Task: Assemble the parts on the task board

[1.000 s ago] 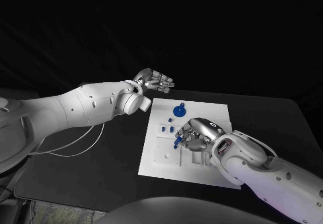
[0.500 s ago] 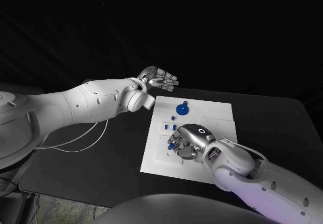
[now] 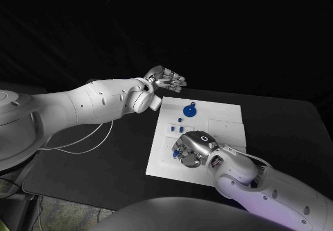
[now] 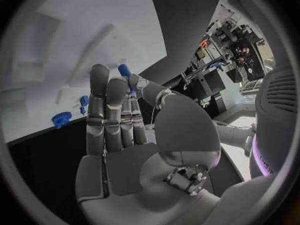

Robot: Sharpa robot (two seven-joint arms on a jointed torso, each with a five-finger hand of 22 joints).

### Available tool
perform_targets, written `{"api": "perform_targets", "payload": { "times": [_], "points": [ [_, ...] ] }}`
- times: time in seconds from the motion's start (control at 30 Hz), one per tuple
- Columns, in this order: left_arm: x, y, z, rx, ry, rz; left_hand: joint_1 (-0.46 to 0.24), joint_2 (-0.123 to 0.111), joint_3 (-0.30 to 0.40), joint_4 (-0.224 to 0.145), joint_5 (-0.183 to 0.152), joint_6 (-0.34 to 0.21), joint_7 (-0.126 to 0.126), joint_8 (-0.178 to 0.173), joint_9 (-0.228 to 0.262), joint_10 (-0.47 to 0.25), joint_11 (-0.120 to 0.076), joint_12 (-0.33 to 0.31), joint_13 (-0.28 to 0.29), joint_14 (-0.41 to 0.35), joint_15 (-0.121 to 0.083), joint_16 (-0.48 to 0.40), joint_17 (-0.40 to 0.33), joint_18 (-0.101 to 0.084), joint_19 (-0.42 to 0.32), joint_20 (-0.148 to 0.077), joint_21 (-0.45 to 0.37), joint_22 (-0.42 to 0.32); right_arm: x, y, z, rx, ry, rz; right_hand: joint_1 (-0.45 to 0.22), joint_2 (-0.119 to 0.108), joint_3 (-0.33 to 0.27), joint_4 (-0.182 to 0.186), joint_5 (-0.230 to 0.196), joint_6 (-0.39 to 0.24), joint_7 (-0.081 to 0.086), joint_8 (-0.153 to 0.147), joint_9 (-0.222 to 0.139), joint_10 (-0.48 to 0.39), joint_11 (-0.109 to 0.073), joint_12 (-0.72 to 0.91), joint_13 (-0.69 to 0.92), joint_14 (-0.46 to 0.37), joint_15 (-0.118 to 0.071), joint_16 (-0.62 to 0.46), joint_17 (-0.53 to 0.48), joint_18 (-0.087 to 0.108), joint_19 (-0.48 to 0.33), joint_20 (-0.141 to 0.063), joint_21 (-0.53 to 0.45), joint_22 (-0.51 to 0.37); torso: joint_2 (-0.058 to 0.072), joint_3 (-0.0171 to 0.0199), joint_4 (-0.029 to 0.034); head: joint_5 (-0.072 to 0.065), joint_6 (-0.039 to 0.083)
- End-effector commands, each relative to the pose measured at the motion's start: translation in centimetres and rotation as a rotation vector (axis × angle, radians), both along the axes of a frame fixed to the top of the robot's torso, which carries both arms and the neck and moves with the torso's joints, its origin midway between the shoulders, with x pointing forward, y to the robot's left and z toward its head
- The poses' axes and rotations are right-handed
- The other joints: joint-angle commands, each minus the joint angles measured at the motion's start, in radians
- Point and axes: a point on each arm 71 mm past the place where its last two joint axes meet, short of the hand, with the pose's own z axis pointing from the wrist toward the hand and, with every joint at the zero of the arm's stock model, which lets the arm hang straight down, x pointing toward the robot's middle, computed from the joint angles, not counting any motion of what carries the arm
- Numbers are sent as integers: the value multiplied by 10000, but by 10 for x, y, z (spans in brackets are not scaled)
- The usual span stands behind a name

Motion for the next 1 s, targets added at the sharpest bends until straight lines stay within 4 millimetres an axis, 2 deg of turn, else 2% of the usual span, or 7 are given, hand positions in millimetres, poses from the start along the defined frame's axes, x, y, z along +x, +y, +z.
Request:
{"api": "perform_targets", "payload": {
  "times": [0.03, 0.3, 1.0],
  "points": [
    [-1, -3, 0, -101, 5, -161, 27, 76, 5, -13, -19, -55, 13, -29, 5, -48, 15, 6, -14, -46, 10, -51, 12, -16, 33, 30, 58, -11, -2, 1, -1, -100, -217, 218, 30, 40, 53, -26, -47, 114, -6, 70, 68, 31, -16, 10, 7, 65, -30, 35, 14, 123, 153, -47, -35, 32, -5, -6, -11, 17, -25],
    [-1, -3, 0, -103, 15, -171, 2, 87, -17, -13, -26, -62, 17, -27, 6, -51, 17, 8, -13, -53, 14, -52, 13, -16, 36, 35, 64, -61, -3, 2, -3, -133, -162, 258, 29, 41, 52, -27, -45, 115, -6, 70, 68, 31, -16, 10, 7, 65, -30, 36, 14, 123, 153, -47, -36, 35, -1, 4, -10, 51, -49],
    [-1, -2, -1, -92, 35, -156, 2, 87, -17, -13, -26, -62, 17, -27, 6, -51, 17, 8, -13, -53, 14, -52, 13, -16, 36, 35, 64, -61, -3, -2, -7, -340, -41, 255, 20, 48, 43, -48, -28, 120, -8, 70, 65, 40, -19, 10, 8, 63, -31, 39, 13, 124, 160, -48, -76, 110, 0, 1, -13, 49, -79]
  ]
}}
